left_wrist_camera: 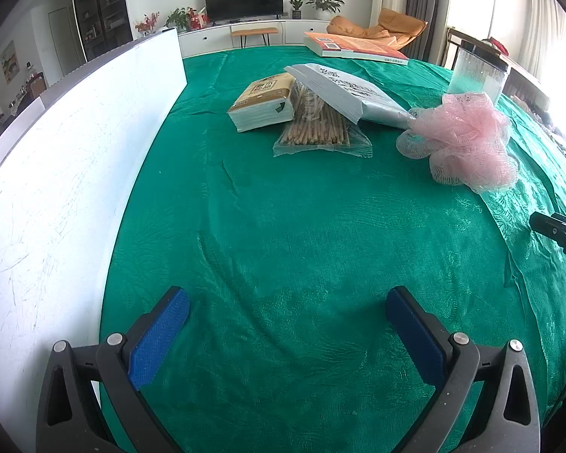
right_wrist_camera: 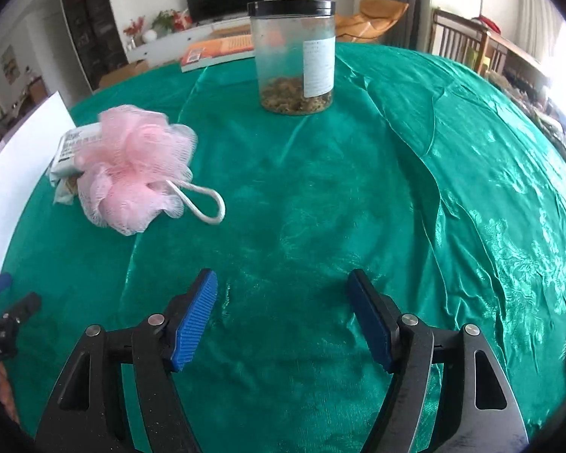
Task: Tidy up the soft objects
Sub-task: 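Reach the right tool to the pink mesh sponge and grasp it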
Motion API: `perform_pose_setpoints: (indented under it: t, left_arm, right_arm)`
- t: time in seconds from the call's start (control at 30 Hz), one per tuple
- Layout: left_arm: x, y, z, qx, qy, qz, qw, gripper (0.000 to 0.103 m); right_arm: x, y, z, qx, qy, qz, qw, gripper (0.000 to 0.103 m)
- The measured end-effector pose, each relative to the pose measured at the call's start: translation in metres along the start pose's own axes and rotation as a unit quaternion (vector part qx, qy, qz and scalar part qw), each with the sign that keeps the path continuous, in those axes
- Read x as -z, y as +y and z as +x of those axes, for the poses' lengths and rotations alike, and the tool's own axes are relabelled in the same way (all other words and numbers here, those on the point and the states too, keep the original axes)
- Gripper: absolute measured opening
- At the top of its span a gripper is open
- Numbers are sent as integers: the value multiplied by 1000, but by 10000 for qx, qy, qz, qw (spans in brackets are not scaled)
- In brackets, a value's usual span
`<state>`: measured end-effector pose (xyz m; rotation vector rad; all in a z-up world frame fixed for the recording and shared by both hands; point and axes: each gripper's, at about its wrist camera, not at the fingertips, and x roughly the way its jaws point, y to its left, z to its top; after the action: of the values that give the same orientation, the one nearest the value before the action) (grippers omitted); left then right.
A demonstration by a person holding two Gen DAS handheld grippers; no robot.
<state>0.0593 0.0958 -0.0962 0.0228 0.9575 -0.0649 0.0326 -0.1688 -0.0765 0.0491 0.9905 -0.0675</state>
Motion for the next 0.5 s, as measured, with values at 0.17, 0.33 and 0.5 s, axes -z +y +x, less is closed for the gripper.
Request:
perform_pose_setpoints:
  t: [0.17, 0.33, 0.5]
  left_arm:
    - [0, 0, 0, -1, 0, 1, 10000, 103]
    - [0, 0, 0, -1, 0, 1, 10000, 103]
    - [0, 0, 0, 1, 0, 1, 10000, 103]
  right_arm:
    - [1, 2, 2, 34, -2, -125, 9999, 78]
    - [-17, 11, -26, -856, -623, 27, 9944, 79]
    - [-59, 77, -17, -1199, -730, -897, 9860, 79]
